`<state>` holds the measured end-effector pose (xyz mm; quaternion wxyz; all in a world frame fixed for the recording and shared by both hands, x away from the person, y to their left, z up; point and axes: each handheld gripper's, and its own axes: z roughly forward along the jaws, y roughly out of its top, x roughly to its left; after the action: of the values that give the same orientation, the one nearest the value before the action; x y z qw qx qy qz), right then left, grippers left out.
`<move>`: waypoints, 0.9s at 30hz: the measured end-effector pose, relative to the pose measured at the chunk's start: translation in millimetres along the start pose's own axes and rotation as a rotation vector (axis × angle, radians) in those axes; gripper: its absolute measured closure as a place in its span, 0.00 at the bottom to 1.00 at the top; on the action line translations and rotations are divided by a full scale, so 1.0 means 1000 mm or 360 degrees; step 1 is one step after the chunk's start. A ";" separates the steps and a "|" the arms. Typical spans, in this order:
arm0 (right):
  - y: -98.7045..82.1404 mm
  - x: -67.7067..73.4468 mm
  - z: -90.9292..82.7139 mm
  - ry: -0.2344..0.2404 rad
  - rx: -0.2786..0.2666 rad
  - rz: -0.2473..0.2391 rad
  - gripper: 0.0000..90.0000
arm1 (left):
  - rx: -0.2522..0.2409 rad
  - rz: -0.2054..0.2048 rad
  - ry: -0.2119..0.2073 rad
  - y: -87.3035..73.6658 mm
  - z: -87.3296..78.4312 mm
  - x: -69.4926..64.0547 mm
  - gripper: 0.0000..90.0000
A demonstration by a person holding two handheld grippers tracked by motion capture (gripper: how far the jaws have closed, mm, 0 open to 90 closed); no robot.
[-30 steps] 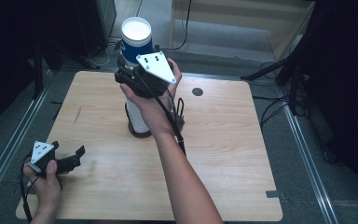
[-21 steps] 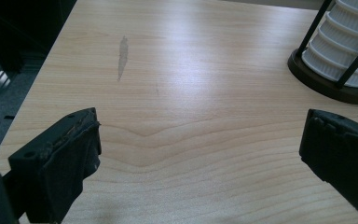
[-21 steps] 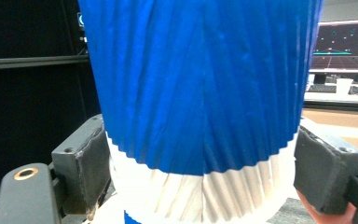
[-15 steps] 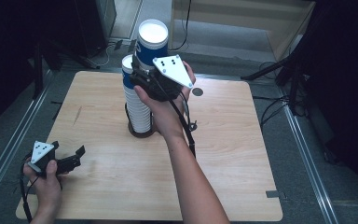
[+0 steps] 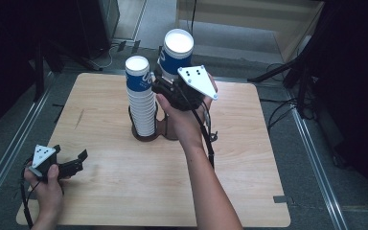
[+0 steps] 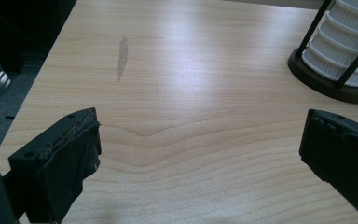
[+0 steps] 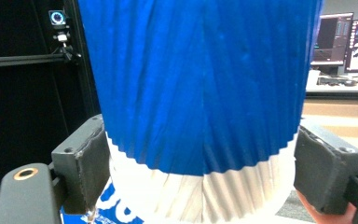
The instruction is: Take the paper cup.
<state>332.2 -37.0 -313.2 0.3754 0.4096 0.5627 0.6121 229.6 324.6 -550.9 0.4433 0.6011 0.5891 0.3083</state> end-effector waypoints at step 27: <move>-0.040 -0.046 -0.036 -0.0126 0.0077 -0.0002 0.17 | -0.0002 0.0025 0.0009 0.000 0.000 -0.001 0.00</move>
<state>316.4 -89.4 -357.7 0.3878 0.4421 0.5623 0.5813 229.4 323.4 -550.8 0.4397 0.6044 0.5855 0.3139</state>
